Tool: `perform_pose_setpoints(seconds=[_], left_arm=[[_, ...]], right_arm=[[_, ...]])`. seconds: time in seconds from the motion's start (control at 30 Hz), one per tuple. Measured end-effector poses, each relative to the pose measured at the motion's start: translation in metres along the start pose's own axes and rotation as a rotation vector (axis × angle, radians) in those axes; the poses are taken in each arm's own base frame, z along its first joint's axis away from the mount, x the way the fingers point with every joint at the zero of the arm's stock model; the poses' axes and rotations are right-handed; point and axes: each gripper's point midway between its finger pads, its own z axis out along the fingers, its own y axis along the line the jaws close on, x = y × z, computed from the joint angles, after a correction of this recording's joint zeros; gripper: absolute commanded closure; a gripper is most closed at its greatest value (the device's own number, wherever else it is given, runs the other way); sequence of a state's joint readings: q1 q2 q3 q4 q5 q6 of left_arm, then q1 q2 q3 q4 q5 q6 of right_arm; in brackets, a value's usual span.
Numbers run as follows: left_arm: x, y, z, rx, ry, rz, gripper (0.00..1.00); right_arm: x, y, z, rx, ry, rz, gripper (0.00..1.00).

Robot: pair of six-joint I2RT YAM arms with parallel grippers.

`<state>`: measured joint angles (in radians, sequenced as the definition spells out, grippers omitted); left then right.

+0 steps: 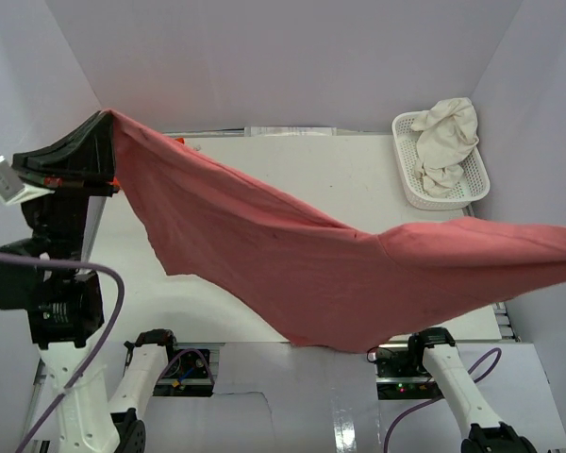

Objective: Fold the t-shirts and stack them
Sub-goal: Flatten out the tshirt

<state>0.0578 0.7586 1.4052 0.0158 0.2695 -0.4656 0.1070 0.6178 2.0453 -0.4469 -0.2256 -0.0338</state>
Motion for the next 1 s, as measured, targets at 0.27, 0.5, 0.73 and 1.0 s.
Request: perform_pose_setpoints(seconds=[0.27,0.5,0.73,1.0], left_arm=[[-0.013,-0.011,-0.018,0.022,-0.064,0.004,1.00],[0.134,0.073,0.016,-0.130,0.219,-0.114,1.00],[0.251,0.142,0.047,-0.257,0.424,-0.197,1.00],[0.291,0.188,0.157,-0.212,0.391,-0.230,1.00]], right_arm=[[0.012,-0.004,0.012,0.004,-0.037,0.050,0.92],[0.205,-0.007,0.068,-0.003,0.350,0.214,0.92],[0.369,-0.007,0.110,-0.009,0.639,0.315,0.92],[0.441,-0.024,0.197,-0.027,0.619,0.311,0.92]])
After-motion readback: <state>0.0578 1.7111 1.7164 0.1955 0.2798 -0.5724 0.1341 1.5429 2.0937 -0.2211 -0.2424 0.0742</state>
